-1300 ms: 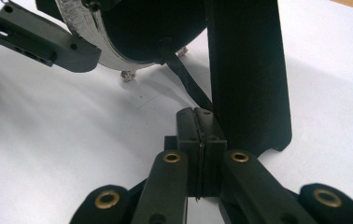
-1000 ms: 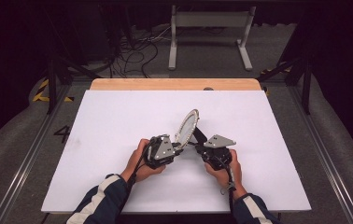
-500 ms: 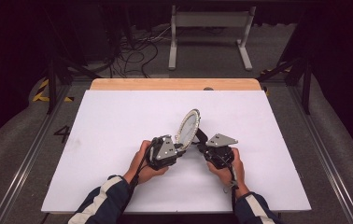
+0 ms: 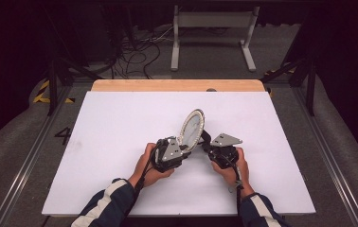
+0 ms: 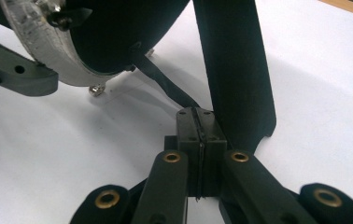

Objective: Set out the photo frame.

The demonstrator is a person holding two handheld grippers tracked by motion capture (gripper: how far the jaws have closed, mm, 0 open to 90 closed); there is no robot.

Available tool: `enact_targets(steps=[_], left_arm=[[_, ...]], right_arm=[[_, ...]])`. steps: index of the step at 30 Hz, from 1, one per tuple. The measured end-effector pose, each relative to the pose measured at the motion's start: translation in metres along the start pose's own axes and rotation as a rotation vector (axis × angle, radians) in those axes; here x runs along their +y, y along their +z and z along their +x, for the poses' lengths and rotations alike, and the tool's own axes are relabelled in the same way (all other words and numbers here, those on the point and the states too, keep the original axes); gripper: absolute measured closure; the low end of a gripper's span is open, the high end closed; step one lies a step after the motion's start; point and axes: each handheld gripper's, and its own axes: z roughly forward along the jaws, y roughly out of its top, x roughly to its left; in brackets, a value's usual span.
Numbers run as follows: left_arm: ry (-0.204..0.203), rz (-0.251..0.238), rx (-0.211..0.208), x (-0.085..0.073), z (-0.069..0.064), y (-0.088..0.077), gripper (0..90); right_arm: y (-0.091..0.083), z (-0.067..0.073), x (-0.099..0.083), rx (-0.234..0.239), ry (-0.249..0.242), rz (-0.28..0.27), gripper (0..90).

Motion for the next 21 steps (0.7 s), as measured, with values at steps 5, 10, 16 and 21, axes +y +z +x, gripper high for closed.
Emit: enact_targets(steps=[5,10,16,21], left_arm=[[0.009,-0.036,-0.026,0.001,0.001,-0.011,74.7],[0.012,-0.045,-0.029,-0.002,0.005,-0.026,72.9],[-0.009,-0.052,-0.009,-0.019,0.011,-0.057,70.0],[-0.025,-0.046,0.036,-0.037,0.011,-0.083,66.1]], right_arm=[[0.001,0.000,0.000,-0.007,0.005,-0.004,90.0],[0.000,0.001,0.000,-0.001,0.020,-0.008,87.4],[0.000,0.009,0.000,0.026,0.018,-0.026,82.2],[-0.004,0.020,0.001,0.039,-0.007,-0.033,78.7]])
